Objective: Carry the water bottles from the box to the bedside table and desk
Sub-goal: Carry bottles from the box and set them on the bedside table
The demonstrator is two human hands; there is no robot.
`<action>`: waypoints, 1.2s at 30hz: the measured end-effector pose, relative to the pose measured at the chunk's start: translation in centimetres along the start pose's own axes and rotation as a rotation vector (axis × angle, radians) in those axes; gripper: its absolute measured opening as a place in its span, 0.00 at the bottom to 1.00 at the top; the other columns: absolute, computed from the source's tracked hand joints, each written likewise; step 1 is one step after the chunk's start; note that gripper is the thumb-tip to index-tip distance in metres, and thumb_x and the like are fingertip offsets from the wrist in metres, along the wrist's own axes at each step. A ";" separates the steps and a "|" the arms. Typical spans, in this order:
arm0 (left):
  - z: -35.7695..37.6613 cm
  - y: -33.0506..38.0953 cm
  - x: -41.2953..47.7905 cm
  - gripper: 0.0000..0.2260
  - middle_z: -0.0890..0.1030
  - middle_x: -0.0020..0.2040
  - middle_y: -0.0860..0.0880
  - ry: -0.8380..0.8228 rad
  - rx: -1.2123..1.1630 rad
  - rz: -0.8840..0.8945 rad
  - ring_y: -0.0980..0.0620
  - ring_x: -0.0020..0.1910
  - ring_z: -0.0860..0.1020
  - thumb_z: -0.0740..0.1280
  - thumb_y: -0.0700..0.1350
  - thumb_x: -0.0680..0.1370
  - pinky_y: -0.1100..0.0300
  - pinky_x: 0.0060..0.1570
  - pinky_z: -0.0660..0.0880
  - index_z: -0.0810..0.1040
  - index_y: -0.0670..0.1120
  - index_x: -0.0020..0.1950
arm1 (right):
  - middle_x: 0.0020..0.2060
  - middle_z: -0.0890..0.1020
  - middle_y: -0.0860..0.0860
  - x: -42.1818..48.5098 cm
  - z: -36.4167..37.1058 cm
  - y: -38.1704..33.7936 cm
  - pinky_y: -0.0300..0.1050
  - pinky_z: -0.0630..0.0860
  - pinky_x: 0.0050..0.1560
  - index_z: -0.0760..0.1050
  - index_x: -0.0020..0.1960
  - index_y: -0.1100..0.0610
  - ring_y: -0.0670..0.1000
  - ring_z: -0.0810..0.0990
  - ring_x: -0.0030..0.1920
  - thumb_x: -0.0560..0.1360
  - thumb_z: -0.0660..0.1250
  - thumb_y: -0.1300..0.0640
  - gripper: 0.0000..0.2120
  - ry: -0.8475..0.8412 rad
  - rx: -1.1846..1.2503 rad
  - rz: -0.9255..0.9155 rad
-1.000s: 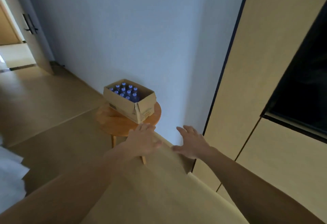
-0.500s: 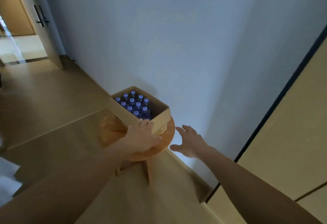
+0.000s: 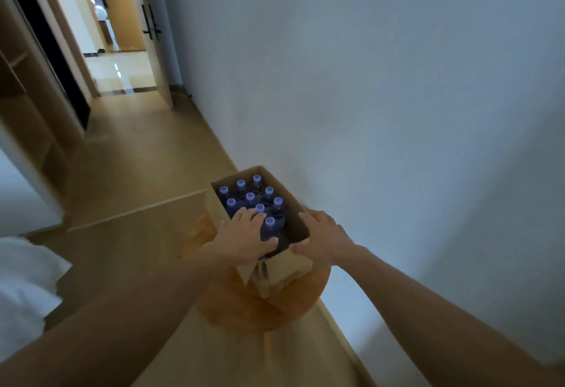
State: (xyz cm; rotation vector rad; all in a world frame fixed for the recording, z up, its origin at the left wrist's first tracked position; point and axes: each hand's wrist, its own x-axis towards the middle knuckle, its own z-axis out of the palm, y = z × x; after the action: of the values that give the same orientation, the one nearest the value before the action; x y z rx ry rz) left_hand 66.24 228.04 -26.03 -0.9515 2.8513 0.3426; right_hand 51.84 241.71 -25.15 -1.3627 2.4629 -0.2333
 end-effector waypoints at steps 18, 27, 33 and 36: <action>3.1 -10.9 14.9 0.35 0.50 0.83 0.49 -0.133 -0.193 -0.195 0.45 0.81 0.48 0.57 0.64 0.80 0.41 0.77 0.52 0.53 0.48 0.82 | 0.75 0.65 0.54 21.5 6.2 -0.5 0.57 0.65 0.72 0.60 0.76 0.52 0.58 0.64 0.74 0.75 0.67 0.43 0.35 -0.262 0.113 -0.039; 6.5 -13.0 20.1 0.34 0.53 0.82 0.49 -0.169 -0.167 -0.281 0.47 0.81 0.50 0.58 0.64 0.80 0.42 0.77 0.53 0.55 0.50 0.81 | 0.69 0.71 0.54 28.9 13.2 2.6 0.50 0.67 0.69 0.65 0.73 0.54 0.58 0.69 0.69 0.75 0.71 0.50 0.30 -0.444 0.131 -0.095; 7.8 -12.9 21.5 0.34 0.53 0.82 0.49 -0.207 -0.174 -0.379 0.47 0.81 0.50 0.58 0.63 0.80 0.43 0.78 0.52 0.55 0.49 0.81 | 0.55 0.80 0.49 30.6 18.1 5.6 0.44 0.74 0.56 0.72 0.58 0.50 0.51 0.79 0.58 0.62 0.83 0.56 0.29 -0.452 0.513 0.050; 8.0 -12.7 21.9 0.34 0.53 0.82 0.49 -0.208 -0.178 -0.426 0.48 0.81 0.49 0.59 0.63 0.80 0.43 0.78 0.51 0.55 0.49 0.81 | 0.55 0.81 0.48 30.8 18.6 6.2 0.42 0.74 0.56 0.75 0.58 0.51 0.49 0.78 0.57 0.65 0.82 0.57 0.26 -0.450 0.627 0.014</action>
State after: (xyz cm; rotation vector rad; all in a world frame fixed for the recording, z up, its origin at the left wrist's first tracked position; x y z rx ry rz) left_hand 56.80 207.49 -40.00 -1.4243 2.3819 0.6103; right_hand 38.11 219.11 -50.33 -0.9880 1.8075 -0.5689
